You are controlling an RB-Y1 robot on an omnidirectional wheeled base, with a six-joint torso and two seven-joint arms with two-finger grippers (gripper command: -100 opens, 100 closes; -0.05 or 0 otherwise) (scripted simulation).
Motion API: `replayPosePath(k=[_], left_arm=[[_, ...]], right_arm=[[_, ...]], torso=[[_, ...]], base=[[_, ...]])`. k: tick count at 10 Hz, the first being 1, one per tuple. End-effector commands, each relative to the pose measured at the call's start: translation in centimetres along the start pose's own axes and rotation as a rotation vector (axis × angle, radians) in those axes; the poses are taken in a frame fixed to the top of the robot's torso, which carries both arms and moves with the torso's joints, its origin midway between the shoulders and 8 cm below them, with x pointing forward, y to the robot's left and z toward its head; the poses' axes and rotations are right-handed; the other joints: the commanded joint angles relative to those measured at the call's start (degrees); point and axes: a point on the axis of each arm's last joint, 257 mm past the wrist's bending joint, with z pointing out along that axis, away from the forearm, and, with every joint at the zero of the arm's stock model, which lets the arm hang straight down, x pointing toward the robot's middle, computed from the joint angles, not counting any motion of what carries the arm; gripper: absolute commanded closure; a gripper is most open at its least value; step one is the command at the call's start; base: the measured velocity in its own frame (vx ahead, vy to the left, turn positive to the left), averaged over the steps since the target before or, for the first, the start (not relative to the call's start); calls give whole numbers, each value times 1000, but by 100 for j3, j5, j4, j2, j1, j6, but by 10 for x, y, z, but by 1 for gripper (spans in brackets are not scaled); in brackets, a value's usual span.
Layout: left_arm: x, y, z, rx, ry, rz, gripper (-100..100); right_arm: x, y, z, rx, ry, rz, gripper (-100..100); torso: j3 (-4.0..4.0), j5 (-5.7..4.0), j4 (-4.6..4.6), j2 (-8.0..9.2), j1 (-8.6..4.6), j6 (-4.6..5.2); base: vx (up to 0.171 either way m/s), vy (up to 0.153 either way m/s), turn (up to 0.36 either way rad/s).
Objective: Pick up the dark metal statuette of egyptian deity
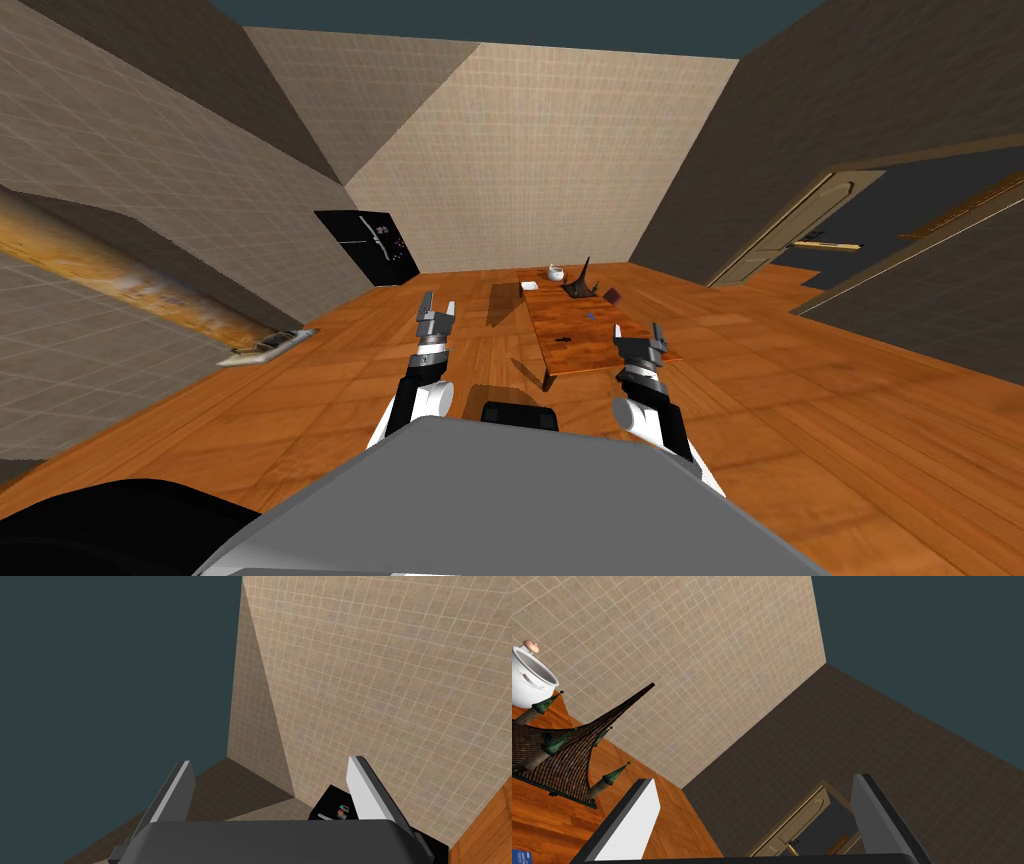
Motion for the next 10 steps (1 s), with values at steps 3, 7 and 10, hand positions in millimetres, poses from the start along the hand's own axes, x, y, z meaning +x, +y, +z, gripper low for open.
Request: replayPosePath(k=[3,7,10], left_arm=[[0,0,0,0,0,0,0],[0,0,0,0,0,0,0],[0,0,0,0,0,0,0]], right_arm=[[-53,-15,-12,42,-108,72,-100],[-117,-29,-29,76,-255,164,-100],[-150,-35,-40,89,-335,210,-100]], torso=[[1,0,0,1,-1,1],[-9,1,-3,-15,1,1],[-10,0,-4,-15,-9,2]], base=[[49,85,57],[80,89,55],[80,59,32]])
